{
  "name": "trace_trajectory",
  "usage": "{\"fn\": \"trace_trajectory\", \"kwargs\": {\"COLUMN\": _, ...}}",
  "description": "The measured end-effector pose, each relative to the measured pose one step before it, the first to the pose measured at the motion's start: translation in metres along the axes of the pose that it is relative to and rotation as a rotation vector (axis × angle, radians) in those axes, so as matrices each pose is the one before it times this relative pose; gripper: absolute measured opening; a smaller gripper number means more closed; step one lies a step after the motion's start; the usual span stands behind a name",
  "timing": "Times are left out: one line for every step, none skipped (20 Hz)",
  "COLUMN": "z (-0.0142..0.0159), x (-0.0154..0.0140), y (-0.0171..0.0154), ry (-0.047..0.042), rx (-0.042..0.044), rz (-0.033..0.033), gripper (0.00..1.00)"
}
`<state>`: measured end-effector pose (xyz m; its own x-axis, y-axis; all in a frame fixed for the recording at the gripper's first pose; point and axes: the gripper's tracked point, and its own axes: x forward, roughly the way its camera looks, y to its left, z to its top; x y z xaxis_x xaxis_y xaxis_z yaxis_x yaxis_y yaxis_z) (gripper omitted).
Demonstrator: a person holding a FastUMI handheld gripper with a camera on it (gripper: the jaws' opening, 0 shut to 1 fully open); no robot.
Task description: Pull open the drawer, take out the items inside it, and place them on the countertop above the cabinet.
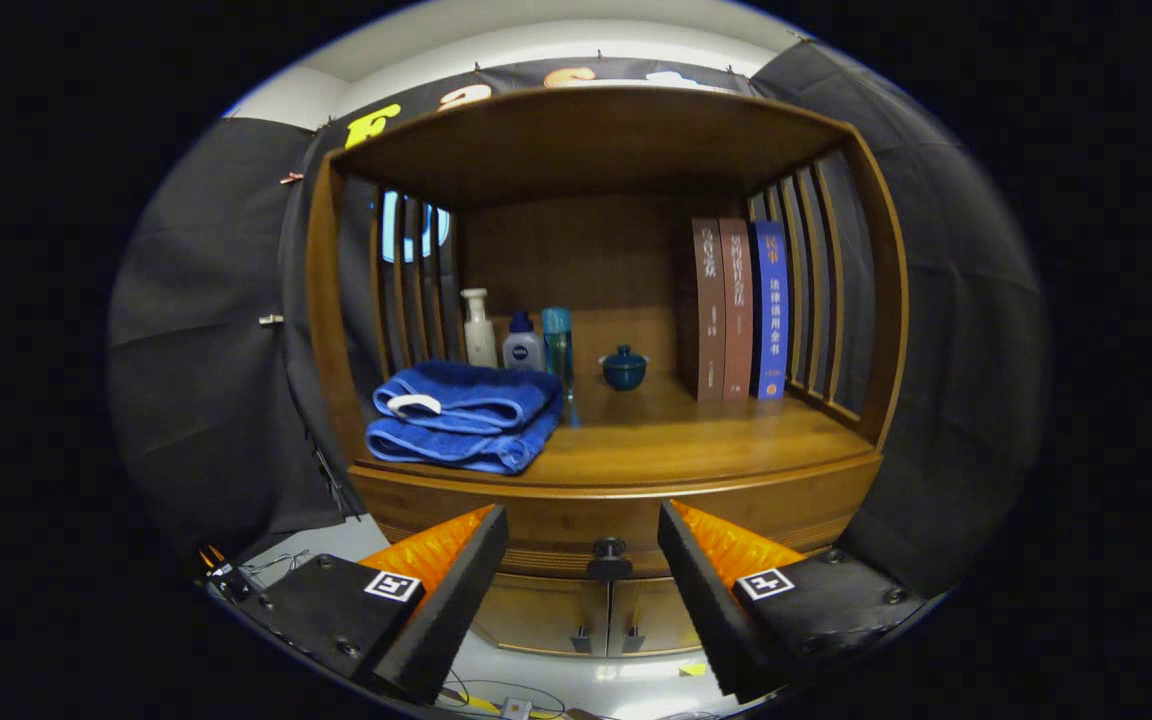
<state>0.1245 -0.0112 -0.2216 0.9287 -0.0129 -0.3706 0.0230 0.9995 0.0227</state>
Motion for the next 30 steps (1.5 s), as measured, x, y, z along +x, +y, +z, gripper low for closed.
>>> {"fn": "trace_trajectory", "kwargs": {"z": -0.01049, "x": 0.01128, "y": -0.00283, "ry": 0.0231, "rx": 0.00043, "rz": -0.00657, "gripper": 1.0}}
{"fn": "trace_trajectory", "kwargs": {"z": -0.01144, "x": 0.01152, "y": -0.00039, "ry": 0.02347, "rx": 0.00101, "rz": -0.00339, "gripper": 1.0}}
{"fn": "trace_trajectory", "kwargs": {"z": -0.01052, "x": 0.01019, "y": -0.00101, "ry": 0.02335, "rx": 0.0027, "rz": -0.00088, "gripper": 1.0}}
{"fn": "trace_trajectory", "kwargs": {"z": -0.0102, "x": 0.0095, "y": -0.00202, "ry": 0.01919, "rx": 0.00014, "rz": -0.00218, "gripper": 1.0}}
{"fn": "trace_trajectory", "kwargs": {"z": -0.00816, "x": 0.00874, "y": -0.00241, "ry": 0.01413, "rx": -0.00252, "rz": -0.00419, "gripper": 1.0}}
{"fn": "trace_trajectory", "kwargs": {"z": -0.0071, "x": 0.00902, "y": -0.00278, "ry": 0.00903, "rx": -0.00152, "rz": -0.0059, "gripper": 1.0}}
{"fn": "trace_trajectory", "kwargs": {"z": -0.00471, "x": 0.00779, "y": -0.00206, "ry": 0.00829, "rx": 0.00149, "rz": -0.00668, "gripper": 1.0}}
{"fn": "trace_trajectory", "kwargs": {"z": -0.00336, "x": 0.00639, "y": -0.00011, "ry": 0.00824, "rx": 0.0053, "rz": -0.00178, "gripper": 1.0}}
{"fn": "trace_trajectory", "kwargs": {"z": -0.00321, "x": 0.00487, "y": -0.00158, "ry": 0.01245, "rx": 0.00256, "rz": -0.00447, "gripper": 0.99}}
{"fn": "trace_trajectory", "kwargs": {"z": -0.00513, "x": 0.00697, "y": -0.00226, "ry": 0.01362, "rx": -0.00109, "rz": -0.00695, "gripper": 0.91}}
{"fn": "trace_trajectory", "kwargs": {"z": -0.00528, "x": 0.00517, "y": -0.00133, "ry": 0.02023, "rx": -0.00057, "rz": -0.0039, "gripper": 0.84}}
{"fn": "trace_trajectory", "kwargs": {"z": -0.00553, "x": 0.00376, "y": -0.00163, "ry": 0.01878, "rx": 0.00009, "rz": -0.00442, "gripper": 0.77}}
{"fn": "trace_trajectory", "kwargs": {"z": -0.00467, "x": 0.00179, "y": 0.00011, "ry": 0.01872, "rx": -0.00111, "rz": 0.00217, "gripper": 0.7}}
{"fn": "trace_trajectory", "kwargs": {"z": -0.00373, "x": 0.00161, "y": -0.00004, "ry": 0.00657, "rx": -0.00613, "rz": 0.00291, "gripper": 0.66}}
{"fn": "trace_trajectory", "kwargs": {"z": -0.00562, "x": 0.00558, "y": 0.00219, "ry": 0.00689, "rx": -0.0056, "rz": 0.00394, "gripper": 0.62}}
{"fn": "trace_trajectory", "kwargs": {"z": 0.00484, "x": -0.00444, "y": -0.00063, "ry": -0.01427, "rx": -0.00207, "rz": -0.00936, "gripper": 0.56}}
{"fn": "trace_trajectory", "kwargs": {"z": -0.00091, "x": 0.00089, "y": 0.00006, "ry": 0.00399, "rx": 0.00161, "rz": -0.00306, "gripper": 0.5}}
{"fn": "trace_trajectory", "kwargs": {"z": 0.00097, "x": -0.00472, "y": -0.00007, "ry": 0.00018, "rx": 0.00074, "rz": -0.00367, "gripper": 0.44}}
{"fn": "trace_trajectory", "kwargs": {"z": 0.00215, "x": -0.00135, "y": -0.00061, "ry": -0.00299, "rx": 0.0015, "rz": -0.00369, "gripper": 0.4}}
{"fn": "trace_trajectory", "kwargs": {"z": -0.00219, "x": 0.00161, "y": 0.00043, "ry": 0.00068, "rx": -0.00393, "rz": -0.0024, "gripper": 0.35}}
{"fn": "trace_trajectory", "kwargs": {"z": -0.00095, "x": 0.00015, "y": 0.00002, "ry": 0.00075, "rx": -0.00084, "rz": -0.0015, "gripper": 0.35}}
{"fn": "trace_trajectory", "kwargs": {"z": 0.00033, "x": -0.00045, "y": 0.00026, "ry": -0.00055, "rx": 0.00233, "rz": -0.00105, "gripper": 0.35}}
{"fn": "trace_trajectory", "kwargs": {"z": 0.00001, "x": 0.00001, "y": -0.00015, "ry": 0.00078, "rx": 0.00289, "rz": -0.00172, "gripper": 0.35}}
{"fn": "trace_trajectory", "kwargs": {"z": 0.00028, "x": -0.00021, "y": 0.0001, "ry": 0.00263, "rx": 0.00471, "rz": -0.00227, "gripper": 0.35}}
{"fn": "trace_trajectory", "kwargs": {"z": 0.00094, "x": -0.00088, "y": 0.00019, "ry": 0.00344, "rx": 0.00066, "rz": 0.00015, "gripper": 0.35}}
{"fn": "trace_trajectory", "kwargs": {"z": -0.00124, "x": -0.00121, "y": 0.00027, "ry": 0.00224, "rx": -0.00328, "rz": 0.00263, "gripper": 0.35}}
{"fn": "trace_trajectory", "kwargs": {"z": -0.00042, "x": -0.00184, "y": 0.00012, "ry": 0.00232, "rx": -0.00494, "rz": 0.00212, "gripper": 0.35}}
{"fn": "trace_trajectory", "kwargs": {"z": -0.00153, "x": -0.00328, "y": 0.00024, "ry": 0.00384, "rx": -0.00519, "rz": 0.00066, "gripper": 0.35}}
{"fn": "trace_trajectory", "kwargs": {"z": -0.00185, "x": -0.00355, "y": -0.00047, "ry": 0.00351, "rx": -0.0025, "rz": -0.00052, "gripper": 0.35}}
{"fn": "trace_trajectory", "kwargs": {"z": -0.00221, "x": -0.00444, "y": 0.00026, "ry": 0.00557, "rx": -0.00181, "rz": -0.00173, "gripper": 0.35}}
